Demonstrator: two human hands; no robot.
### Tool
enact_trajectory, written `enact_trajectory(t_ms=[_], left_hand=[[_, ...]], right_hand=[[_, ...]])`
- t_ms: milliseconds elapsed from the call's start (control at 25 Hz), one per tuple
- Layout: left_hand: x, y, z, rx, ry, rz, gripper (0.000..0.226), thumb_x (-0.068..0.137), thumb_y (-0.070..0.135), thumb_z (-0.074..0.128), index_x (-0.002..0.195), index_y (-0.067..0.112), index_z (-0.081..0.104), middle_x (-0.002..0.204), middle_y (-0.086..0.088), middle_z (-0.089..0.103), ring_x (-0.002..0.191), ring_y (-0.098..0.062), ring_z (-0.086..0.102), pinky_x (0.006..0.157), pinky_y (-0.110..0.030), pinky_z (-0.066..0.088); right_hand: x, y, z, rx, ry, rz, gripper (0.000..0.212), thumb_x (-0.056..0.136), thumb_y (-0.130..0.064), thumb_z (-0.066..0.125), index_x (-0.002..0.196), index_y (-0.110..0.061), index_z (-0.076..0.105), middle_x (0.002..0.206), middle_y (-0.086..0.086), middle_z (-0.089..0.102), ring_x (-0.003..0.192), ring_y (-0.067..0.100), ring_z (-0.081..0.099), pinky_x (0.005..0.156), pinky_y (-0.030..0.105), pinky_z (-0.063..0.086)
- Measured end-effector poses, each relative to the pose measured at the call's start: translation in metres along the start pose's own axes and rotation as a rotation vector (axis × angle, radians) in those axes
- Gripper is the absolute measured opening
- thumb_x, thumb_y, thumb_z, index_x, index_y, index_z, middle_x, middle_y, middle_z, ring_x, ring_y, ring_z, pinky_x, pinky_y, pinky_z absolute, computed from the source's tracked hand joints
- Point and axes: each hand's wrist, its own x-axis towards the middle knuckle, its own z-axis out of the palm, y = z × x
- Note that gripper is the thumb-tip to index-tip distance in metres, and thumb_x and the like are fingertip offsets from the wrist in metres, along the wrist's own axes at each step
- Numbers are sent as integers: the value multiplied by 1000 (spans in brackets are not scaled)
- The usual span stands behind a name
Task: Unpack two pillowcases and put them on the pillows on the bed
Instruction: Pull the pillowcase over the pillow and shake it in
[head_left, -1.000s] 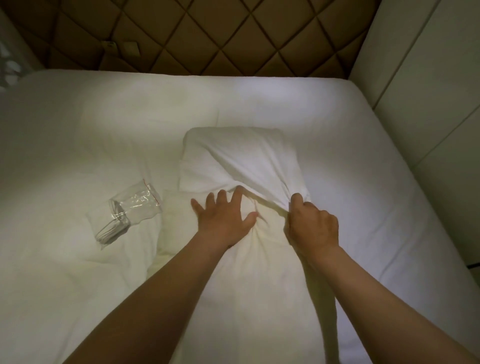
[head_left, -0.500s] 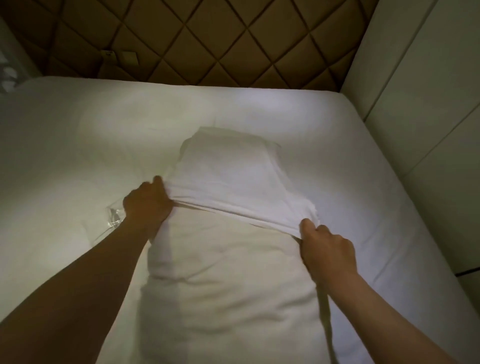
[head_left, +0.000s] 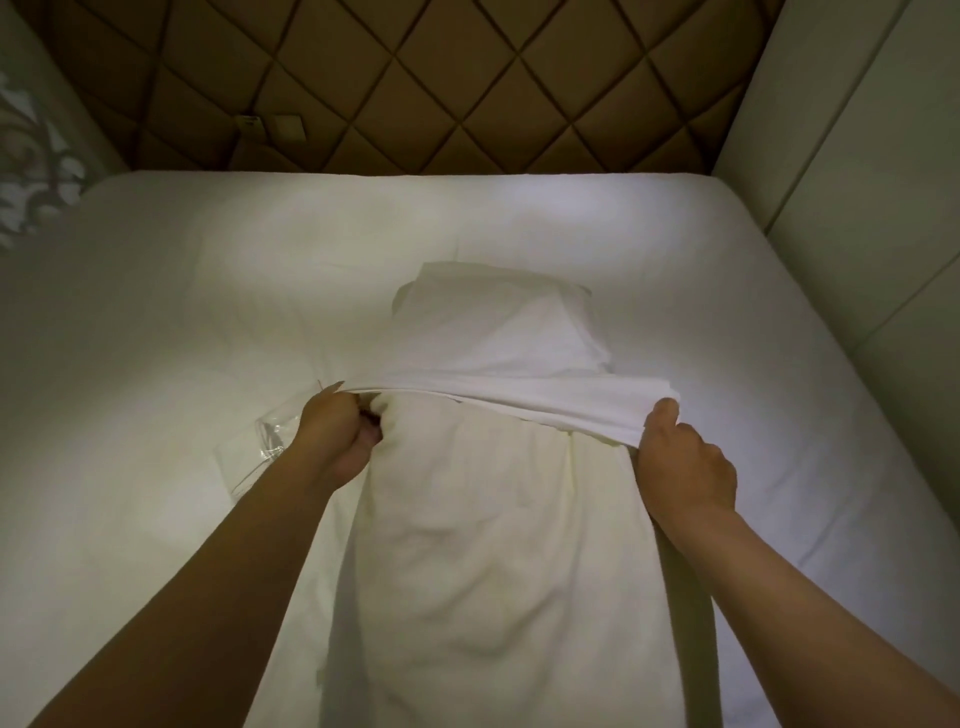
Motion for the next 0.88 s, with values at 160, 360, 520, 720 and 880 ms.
enact_trajectory(t_ms=[160, 360, 520, 720, 880], left_hand=[[5, -13, -26, 1129, 87, 392, 55, 83, 4, 54, 137, 12, 46, 123, -16, 60, 107, -37, 60, 89, -41, 51], [13, -36, -45, 1660, 309, 439, 32, 94, 17, 48, 124, 9, 41, 103, -13, 62, 92, -41, 65, 76, -44, 52], [22, -31, -40, 983, 424, 86, 36, 84, 21, 58, 112, -2, 56, 106, -21, 64, 99, -41, 62, 83, -42, 49], [7, -13, -12, 354, 186, -48, 11, 93, 6, 53, 93, 7, 64, 72, -5, 53, 62, -19, 50, 47, -20, 43], [1, -2, 1, 196, 60, -10, 30, 102, 9, 36, 80, 16, 56, 60, 0, 63, 48, -7, 61, 53, -15, 49]], right_hand=[[-8, 20, 4, 179, -2, 206, 25, 96, -27, 43, 115, -15, 32, 75, 4, 54, 59, 19, 50, 55, 31, 44], [-19, 20, 19, 180, -7, 201, 27, 95, -28, 46, 115, -18, 31, 71, 1, 51, 58, 17, 52, 56, 31, 48], [-12, 16, 18, 204, 41, 194, 25, 95, -26, 49, 113, -19, 33, 70, 0, 51, 56, 17, 52, 53, 29, 45], [-2, 22, 18, 439, -51, 438, 13, 92, -27, 48, 100, -19, 41, 79, 4, 57, 67, 24, 56, 63, 34, 48], [2, 24, 22, 712, -198, 541, 27, 94, -30, 40, 76, -14, 50, 81, 8, 59, 68, 24, 52, 59, 31, 37]])
